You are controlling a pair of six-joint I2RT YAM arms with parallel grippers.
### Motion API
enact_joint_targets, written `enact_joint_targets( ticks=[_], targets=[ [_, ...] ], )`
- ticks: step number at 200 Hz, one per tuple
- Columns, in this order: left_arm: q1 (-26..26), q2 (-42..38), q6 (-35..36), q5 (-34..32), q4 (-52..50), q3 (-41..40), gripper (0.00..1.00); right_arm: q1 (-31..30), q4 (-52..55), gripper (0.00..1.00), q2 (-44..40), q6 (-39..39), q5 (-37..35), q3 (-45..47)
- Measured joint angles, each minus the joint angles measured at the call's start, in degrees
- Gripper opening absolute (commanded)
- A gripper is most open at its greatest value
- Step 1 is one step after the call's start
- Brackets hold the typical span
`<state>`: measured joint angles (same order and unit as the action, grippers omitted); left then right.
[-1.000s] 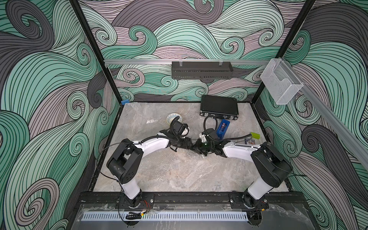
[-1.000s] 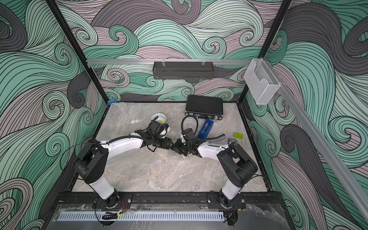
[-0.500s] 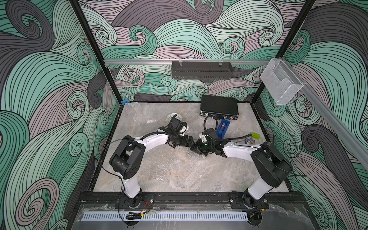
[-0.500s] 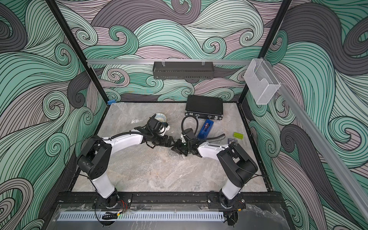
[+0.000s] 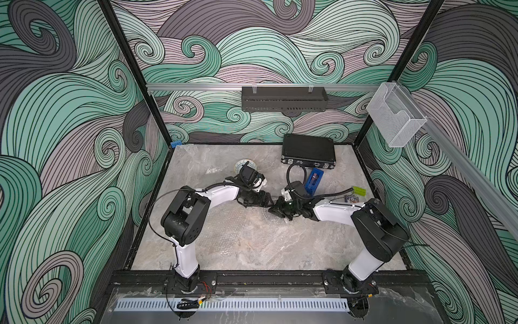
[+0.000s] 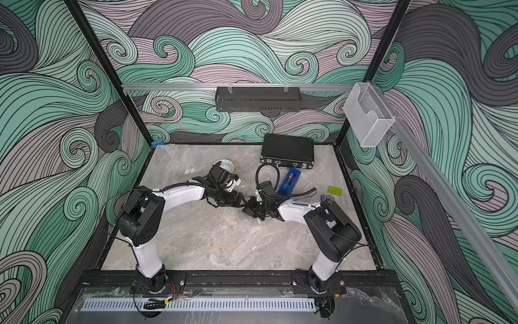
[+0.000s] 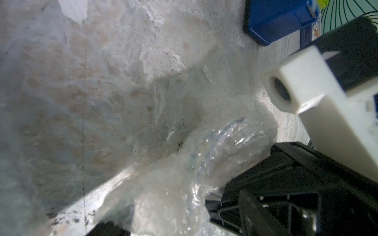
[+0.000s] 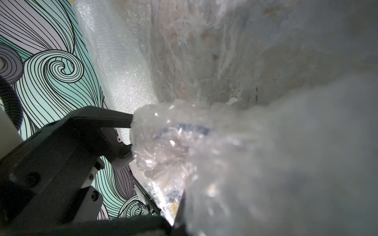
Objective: Wrap bowls in bubble wrap
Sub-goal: Stick the tape on the bubble wrap.
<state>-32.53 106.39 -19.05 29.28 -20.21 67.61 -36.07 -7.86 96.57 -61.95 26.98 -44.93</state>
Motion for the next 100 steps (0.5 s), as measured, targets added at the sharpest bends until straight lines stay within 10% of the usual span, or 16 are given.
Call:
enact_joint_targets(
  ticks=[100],
  targets=[
    [0.26, 5.31, 1.46, 2.47, -1.29, 2.89, 0.53, -0.13, 1.92, 0.0, 0.63, 0.72, 0.81, -1.16]
  ],
)
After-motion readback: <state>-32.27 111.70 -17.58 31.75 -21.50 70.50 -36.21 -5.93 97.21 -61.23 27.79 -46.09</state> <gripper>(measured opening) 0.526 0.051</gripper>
